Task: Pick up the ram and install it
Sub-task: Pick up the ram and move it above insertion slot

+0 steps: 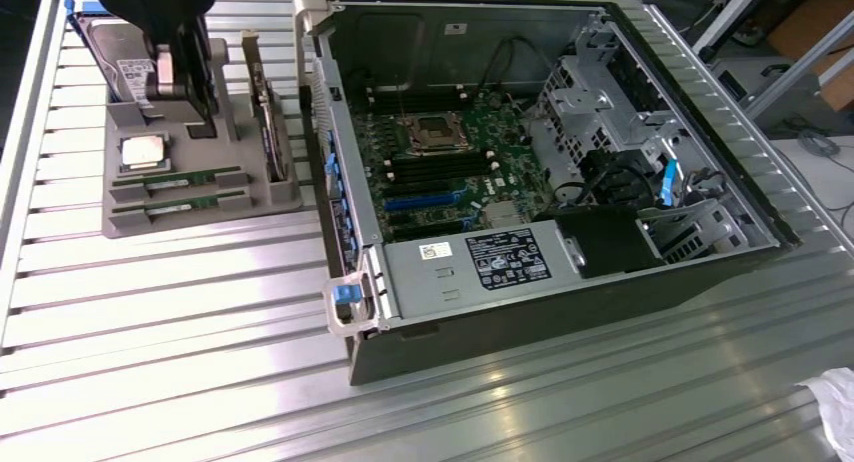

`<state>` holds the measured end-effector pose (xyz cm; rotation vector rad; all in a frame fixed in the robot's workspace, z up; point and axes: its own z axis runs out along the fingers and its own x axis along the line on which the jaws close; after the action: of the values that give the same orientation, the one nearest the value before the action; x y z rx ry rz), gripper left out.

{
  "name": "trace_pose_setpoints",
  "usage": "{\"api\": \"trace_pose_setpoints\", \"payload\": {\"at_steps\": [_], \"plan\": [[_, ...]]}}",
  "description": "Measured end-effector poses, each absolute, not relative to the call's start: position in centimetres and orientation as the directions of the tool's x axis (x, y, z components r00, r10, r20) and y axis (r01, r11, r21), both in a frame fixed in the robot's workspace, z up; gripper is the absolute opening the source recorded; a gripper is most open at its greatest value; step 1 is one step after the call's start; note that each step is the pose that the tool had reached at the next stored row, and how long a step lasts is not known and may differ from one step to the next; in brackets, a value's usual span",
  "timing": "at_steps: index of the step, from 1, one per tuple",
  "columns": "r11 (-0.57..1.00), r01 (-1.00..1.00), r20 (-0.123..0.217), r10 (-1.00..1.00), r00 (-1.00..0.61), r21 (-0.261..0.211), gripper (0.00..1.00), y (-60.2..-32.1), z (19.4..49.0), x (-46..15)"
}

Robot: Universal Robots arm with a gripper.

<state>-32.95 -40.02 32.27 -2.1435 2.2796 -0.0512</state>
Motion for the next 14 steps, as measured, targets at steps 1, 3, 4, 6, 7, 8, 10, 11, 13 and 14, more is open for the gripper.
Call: {"api": "trace_pose_setpoints", "payload": {"at_steps": [1, 3, 4, 6, 7, 8, 10, 11, 13, 14], "plan": [[0.061, -0.998, 0.014, -0.998, -0.062, -0.032, 0.36, -40.02, 32.24, -32.95], [0.061, -0.998, 0.014, -0.998, -0.062, -0.032, 0.36, -40.02, 32.16, -32.95], [0.061, -0.998, 0.014, -0.998, -0.062, -0.032, 0.36, -40.02, 32.12, -32.95], [0.061, -0.998, 0.014, -0.998, -0.062, -0.032, 0.36, -40.03, 32.03, -32.95], [0.061, -0.998, 0.014, -0.998, -0.062, -0.032, 0.36, -40.03, 31.98, -32.95], [0.061, -0.998, 0.014, -0.998, -0.062, -0.032, 0.36, -40.04, 31.92, -32.95], [0.061, -0.998, 0.014, -0.998, -0.062, -0.032, 0.36, -40.04, 31.83, -32.95], [0.061, -0.998, 0.014, -0.998, -0.062, -0.032, 0.36, -40.05, 31.78, -32.95], [0.061, -0.998, 0.014, -0.998, -0.062, -0.032, 0.36, -40.05, 31.72, -32.95], [0.061, -0.998, 0.014, -0.998, -0.062, -0.032, 0.36, -40.05, 31.69, -32.95]]}}
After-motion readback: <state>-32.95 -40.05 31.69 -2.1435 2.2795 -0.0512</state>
